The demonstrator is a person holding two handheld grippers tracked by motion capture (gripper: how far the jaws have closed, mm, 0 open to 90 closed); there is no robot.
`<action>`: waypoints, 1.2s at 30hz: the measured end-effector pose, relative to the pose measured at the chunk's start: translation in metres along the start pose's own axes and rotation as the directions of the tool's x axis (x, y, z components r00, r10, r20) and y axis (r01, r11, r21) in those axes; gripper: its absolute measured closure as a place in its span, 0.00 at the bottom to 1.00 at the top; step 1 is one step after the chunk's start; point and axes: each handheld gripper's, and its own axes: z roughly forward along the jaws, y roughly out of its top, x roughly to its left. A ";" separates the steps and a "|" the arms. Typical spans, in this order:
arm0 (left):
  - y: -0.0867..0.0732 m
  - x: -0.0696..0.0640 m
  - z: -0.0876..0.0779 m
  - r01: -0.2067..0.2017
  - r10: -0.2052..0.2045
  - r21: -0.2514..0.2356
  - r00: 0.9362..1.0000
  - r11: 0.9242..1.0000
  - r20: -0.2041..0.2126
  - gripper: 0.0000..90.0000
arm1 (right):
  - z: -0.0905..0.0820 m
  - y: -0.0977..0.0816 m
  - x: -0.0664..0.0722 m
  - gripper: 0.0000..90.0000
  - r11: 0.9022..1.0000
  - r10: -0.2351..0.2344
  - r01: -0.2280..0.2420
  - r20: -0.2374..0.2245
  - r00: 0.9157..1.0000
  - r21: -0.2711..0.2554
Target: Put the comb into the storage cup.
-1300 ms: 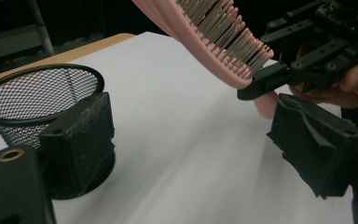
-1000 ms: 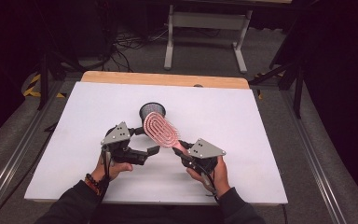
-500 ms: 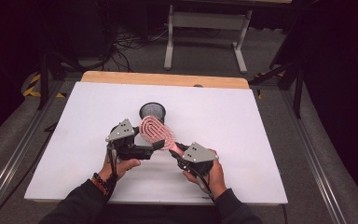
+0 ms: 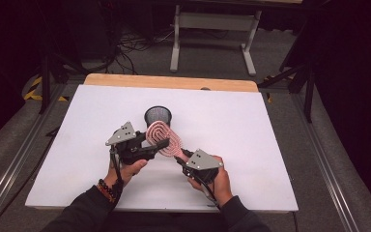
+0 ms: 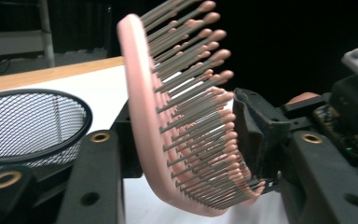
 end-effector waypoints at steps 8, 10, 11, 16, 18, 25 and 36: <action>0.003 -0.008 0.001 -0.060 0.060 -0.011 0.997 0.998 0.051 0.67 | 0.002 -0.002 0.001 0.77 1.000 -0.001 0.001 0.007 1.000 0.008; 0.004 -0.011 0.001 -0.082 0.082 -0.013 0.995 0.997 0.056 0.68 | 0.002 -0.002 0.001 0.77 1.000 0.004 -0.004 0.006 1.000 0.004; 0.005 -0.012 0.000 -0.090 0.090 -0.013 0.994 0.996 0.060 0.68 | 0.002 -0.002 0.001 0.77 1.000 0.004 -0.004 0.008 1.000 0.002; 0.007 -0.015 -0.001 -0.118 0.118 -0.012 0.991 0.993 0.059 0.69 | 0.001 -0.002 0.000 0.76 1.000 0.013 -0.013 0.008 1.000 -0.008; 0.008 -0.015 -0.002 -0.126 0.126 -0.013 0.990 0.992 0.055 0.69 | 0.000 -0.002 0.000 0.74 1.000 0.020 -0.020 0.010 1.000 -0.016; 0.009 -0.013 -0.009 -0.132 0.132 -0.019 0.990 0.991 0.038 0.69 | -0.002 -0.003 -0.003 0.67 0.999 0.037 -0.037 0.000 0.999 -0.032; 0.011 -0.008 -0.017 -0.139 0.139 -0.017 0.990 0.990 0.020 0.69 | -0.011 -0.004 -0.011 0.55 0.997 0.054 -0.054 0.014 0.998 -0.062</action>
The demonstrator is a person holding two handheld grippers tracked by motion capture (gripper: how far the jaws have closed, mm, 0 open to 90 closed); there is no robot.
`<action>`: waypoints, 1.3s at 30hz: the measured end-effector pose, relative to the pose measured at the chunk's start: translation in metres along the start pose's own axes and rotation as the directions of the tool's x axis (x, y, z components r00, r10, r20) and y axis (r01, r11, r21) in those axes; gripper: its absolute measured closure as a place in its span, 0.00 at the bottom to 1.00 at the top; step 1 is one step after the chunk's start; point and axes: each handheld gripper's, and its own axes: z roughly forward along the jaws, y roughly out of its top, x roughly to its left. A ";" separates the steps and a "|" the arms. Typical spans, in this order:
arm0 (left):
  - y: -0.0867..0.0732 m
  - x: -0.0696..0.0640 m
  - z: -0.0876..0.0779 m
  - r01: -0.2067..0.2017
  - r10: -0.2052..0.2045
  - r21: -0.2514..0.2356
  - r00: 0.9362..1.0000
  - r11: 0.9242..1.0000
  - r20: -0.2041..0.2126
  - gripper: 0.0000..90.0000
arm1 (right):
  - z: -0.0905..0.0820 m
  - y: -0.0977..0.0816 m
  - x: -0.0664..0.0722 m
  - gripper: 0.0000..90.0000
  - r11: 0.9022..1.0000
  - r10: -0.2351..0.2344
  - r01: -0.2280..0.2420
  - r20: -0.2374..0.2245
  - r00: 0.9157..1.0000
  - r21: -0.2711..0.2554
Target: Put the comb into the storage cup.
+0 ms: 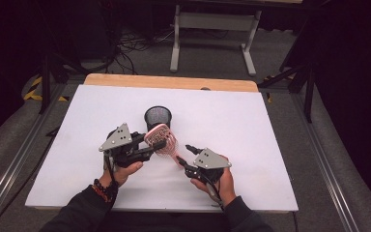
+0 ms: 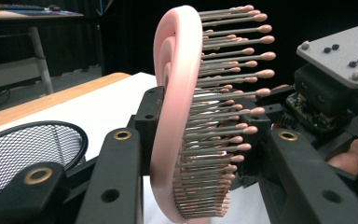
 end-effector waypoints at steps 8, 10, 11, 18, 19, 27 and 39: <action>0.000 0.003 -0.005 -0.010 0.010 0.000 1.000 1.000 -0.020 0.69 | -0.005 -0.001 -0.006 0.44 1.000 -0.004 0.003 0.029 1.000 0.007; 0.000 0.003 -0.007 -0.017 0.018 0.002 0.999 1.000 -0.033 0.69 | -0.006 -0.001 -0.007 0.43 1.000 -0.012 0.011 0.033 0.999 0.010; 0.000 0.004 -0.007 -0.017 0.017 -0.002 0.999 1.000 -0.031 0.69 | -0.007 -0.002 -0.008 0.42 1.000 -0.017 0.017 0.039 0.999 0.012; 0.001 0.005 -0.013 -0.027 0.027 -0.004 0.999 1.000 -0.046 0.69 | -0.019 -0.006 -0.018 0.31 1.000 -0.020 0.021 0.054 0.998 -0.012; 0.001 0.005 -0.014 -0.028 0.028 -0.001 0.998 1.000 -0.049 0.69 | -0.019 -0.006 -0.018 0.31 1.000 -0.020 0.021 0.054 0.998 -0.012; 0.003 0.009 -0.022 -0.037 0.036 -0.014 0.996 0.999 -0.081 0.69 | -0.036 -0.010 -0.031 0.25 0.999 -0.002 0.009 0.121 0.993 -0.054; 0.007 0.016 -0.034 -0.046 0.043 -0.022 0.992 0.999 -0.121 0.69 | -0.049 -0.019 -0.038 0.22 0.999 -0.010 0.018 0.162 0.987 -0.044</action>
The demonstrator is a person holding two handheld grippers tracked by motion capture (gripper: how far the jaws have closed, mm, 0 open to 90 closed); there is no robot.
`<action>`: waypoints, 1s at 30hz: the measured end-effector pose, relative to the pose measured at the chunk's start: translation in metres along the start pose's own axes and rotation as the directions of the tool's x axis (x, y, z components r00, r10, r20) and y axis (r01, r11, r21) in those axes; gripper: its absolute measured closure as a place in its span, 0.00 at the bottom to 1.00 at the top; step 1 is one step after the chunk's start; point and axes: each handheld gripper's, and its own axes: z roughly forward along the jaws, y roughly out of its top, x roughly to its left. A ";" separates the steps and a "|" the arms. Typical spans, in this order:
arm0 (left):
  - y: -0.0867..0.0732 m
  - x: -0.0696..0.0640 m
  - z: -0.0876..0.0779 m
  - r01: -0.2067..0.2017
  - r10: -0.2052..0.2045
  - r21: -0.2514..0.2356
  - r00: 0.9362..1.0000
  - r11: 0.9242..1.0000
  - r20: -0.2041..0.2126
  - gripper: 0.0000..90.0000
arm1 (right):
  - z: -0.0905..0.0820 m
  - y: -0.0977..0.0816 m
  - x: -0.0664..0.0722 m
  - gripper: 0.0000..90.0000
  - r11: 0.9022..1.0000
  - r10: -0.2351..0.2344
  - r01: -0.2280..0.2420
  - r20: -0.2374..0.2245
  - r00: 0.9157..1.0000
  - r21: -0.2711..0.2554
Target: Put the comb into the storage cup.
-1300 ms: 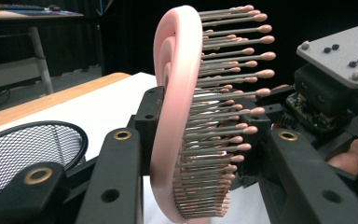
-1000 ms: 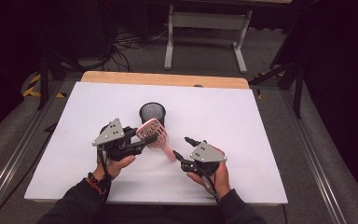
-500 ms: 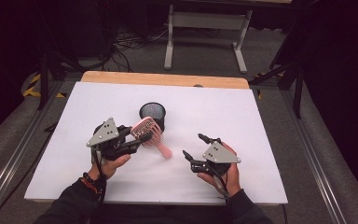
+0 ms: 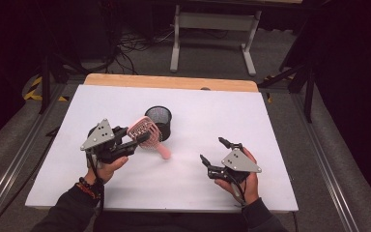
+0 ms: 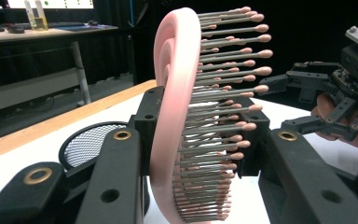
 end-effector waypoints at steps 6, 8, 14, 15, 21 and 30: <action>0.001 0.002 -0.003 -0.001 0.001 -0.004 1.000 1.000 -0.009 0.69 | -0.004 -0.005 -0.001 0.20 1.000 -0.003 0.003 0.017 1.000 0.011; 0.002 0.003 -0.004 -0.002 0.002 -0.003 1.000 1.000 -0.010 0.69 | -0.004 -0.006 -0.001 0.19 1.000 -0.007 0.007 0.017 1.000 0.015; 0.003 0.004 -0.006 -0.004 0.004 -0.010 1.000 1.000 -0.018 0.69 | -0.005 -0.009 0.001 0.16 1.000 -0.019 0.018 0.042 0.999 0.020; 0.004 0.005 -0.007 -0.004 0.003 -0.012 1.000 1.000 -0.021 0.69 | -0.004 -0.009 0.001 0.16 1.000 -0.018 0.017 0.041 0.999 0.019; 0.006 0.008 -0.012 -0.005 0.004 -0.021 0.999 1.000 -0.034 0.69 | -0.003 -0.011 0.002 0.14 0.999 -0.019 0.018 0.039 0.999 0.026; 0.008 0.010 -0.015 -0.014 0.013 -0.018 0.999 1.000 -0.046 0.69 | -0.001 -0.012 0.003 0.14 0.999 -0.031 0.029 0.040 0.999 0.039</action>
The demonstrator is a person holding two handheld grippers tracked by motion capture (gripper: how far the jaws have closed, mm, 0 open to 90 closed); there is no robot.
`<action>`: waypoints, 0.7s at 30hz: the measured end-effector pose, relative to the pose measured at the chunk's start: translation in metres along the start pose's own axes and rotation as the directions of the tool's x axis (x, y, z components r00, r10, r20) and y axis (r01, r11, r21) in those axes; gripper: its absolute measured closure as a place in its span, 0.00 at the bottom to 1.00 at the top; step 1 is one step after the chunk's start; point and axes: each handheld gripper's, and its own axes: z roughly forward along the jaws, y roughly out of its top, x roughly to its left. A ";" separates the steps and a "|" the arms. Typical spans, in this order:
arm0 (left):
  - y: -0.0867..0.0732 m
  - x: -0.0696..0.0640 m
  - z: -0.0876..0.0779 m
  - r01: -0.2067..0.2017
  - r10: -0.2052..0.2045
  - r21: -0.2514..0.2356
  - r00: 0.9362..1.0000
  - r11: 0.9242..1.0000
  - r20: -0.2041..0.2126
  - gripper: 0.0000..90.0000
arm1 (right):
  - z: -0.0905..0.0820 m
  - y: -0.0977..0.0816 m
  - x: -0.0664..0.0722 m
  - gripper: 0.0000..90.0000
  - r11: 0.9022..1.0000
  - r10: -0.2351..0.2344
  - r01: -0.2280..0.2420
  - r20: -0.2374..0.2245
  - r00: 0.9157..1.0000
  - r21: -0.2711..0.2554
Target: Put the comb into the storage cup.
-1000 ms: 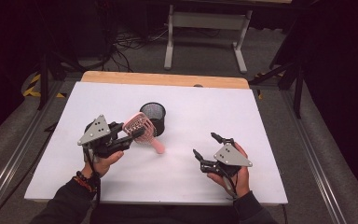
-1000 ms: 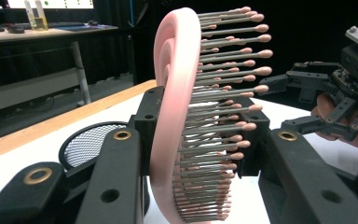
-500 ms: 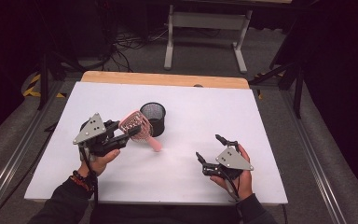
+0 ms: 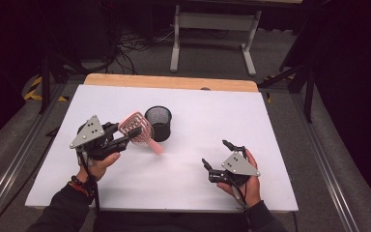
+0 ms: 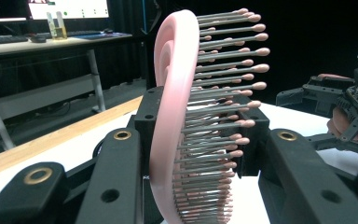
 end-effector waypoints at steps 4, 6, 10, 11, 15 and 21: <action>0.001 0.001 -0.001 -0.005 0.005 -0.003 1.000 1.000 -0.009 0.70 | 0.000 0.000 0.000 0.14 1.000 0.002 -0.002 -0.002 1.000 0.002; 0.001 0.002 -0.002 -0.003 0.003 -0.004 1.000 1.000 -0.016 0.70 | 0.001 -0.001 0.000 0.14 1.000 0.001 -0.001 -0.001 1.000 0.005; 0.002 0.003 -0.003 -0.011 0.011 -0.003 1.000 1.000 -0.025 0.70 | 0.001 -0.001 0.000 0.14 1.000 0.001 -0.001 -0.002 1.000 0.010; 0.002 0.003 -0.003 -0.011 0.011 -0.006 1.000 1.000 -0.025 0.70 | 0.001 -0.001 0.000 0.14 1.000 0.001 -0.001 -0.002 1.000 0.010; 0.003 0.004 -0.005 -0.016 0.016 -0.005 0.999 1.000 -0.035 0.70 | 0.002 -0.001 0.000 0.14 1.000 0.002 -0.002 -0.002 1.000 0.013; 0.007 0.007 -0.009 -0.022 0.021 -0.011 0.998 1.000 -0.057 0.70 | 0.002 -0.001 0.000 0.14 1.000 0.001 -0.001 -0.005 1.000 0.015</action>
